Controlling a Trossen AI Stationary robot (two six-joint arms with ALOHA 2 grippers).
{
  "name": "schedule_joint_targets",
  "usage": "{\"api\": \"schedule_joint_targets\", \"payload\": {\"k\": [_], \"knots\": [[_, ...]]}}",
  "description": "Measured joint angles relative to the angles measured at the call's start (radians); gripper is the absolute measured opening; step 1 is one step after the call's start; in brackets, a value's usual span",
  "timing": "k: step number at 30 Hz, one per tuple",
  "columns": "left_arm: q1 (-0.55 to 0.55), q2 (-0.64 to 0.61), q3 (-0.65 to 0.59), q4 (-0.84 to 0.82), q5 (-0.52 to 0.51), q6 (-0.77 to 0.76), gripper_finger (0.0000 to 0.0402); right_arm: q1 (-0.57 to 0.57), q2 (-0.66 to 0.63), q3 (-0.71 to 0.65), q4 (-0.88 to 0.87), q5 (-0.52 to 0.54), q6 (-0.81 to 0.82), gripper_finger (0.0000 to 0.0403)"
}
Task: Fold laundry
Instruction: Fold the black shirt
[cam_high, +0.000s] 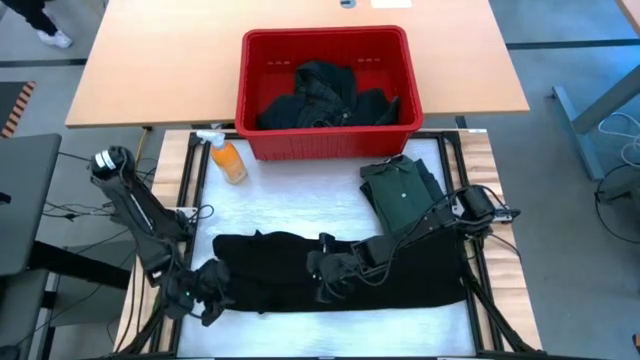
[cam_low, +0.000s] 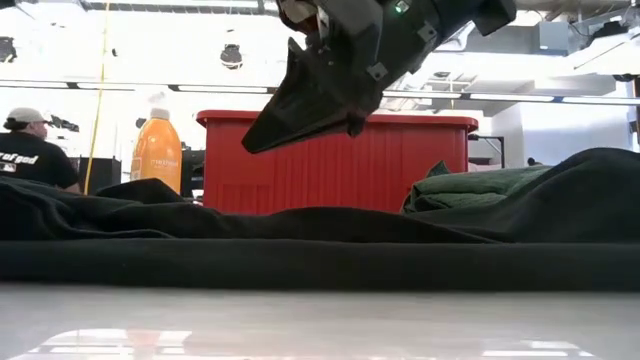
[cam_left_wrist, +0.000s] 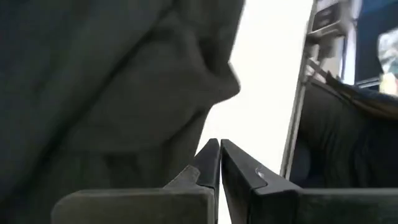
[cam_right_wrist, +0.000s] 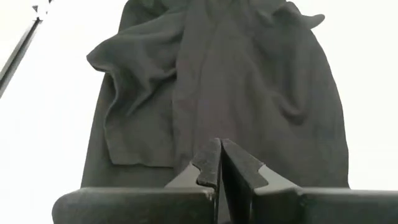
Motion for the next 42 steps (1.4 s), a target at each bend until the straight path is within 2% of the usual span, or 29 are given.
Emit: {"api": "schedule_joint_targets", "payload": {"k": [3, 7, 9, 12, 15, 19, 23, 28, 34, 42], "knots": [[-0.007, 0.027, -0.016, 0.056, 0.008, -0.022, 0.0021, 0.000, 0.000, 0.000, 0.000, 0.000, -0.005, 0.0038], [0.018, 0.069, -0.016, 0.102, 0.023, 0.011, 0.0071, -0.002, 0.000, 0.000, 0.003, 0.000, -0.018, 0.0034], [0.028, 0.100, -0.016, 0.103, 0.070, 0.156, 0.0101, -0.001, 0.000, 0.000, 0.002, 0.000, -0.021, 0.0032], [0.032, 0.143, -0.011, 0.114, 0.135, 0.479, 0.0140, 0.005, 0.000, 0.000, -0.003, 0.000, -0.042, 0.0031], [0.039, 0.174, 0.029, 0.093, 0.134, 0.758, 0.0161, 0.004, 0.000, 0.000, -0.003, 0.000, -0.052, 0.0032], [0.067, 0.205, 0.137, -0.107, 0.095, 0.984, 0.0163, 0.005, 0.000, 0.000, -0.008, 0.000, -0.051, 0.0033], [0.085, 0.250, 0.224, -0.289, 0.085, 1.107, 0.0156, 0.005, 0.000, 0.000, -0.008, 0.000, -0.044, 0.0033], [0.084, 0.338, 0.228, -0.312, 0.154, 1.203, 0.0147, 0.005, 0.000, 0.000, -0.008, 0.000, -0.043, 0.0033], [0.084, 0.429, 0.228, -0.314, 0.124, 1.236, 0.0135, 0.003, 0.000, 0.000, -0.008, 0.000, -0.041, 0.0033], [0.084, 0.411, 0.245, -0.347, 0.091, 1.202, 0.0111, 0.003, 0.001, 0.000, -0.008, 0.000, -0.033, 0.0033]]}}
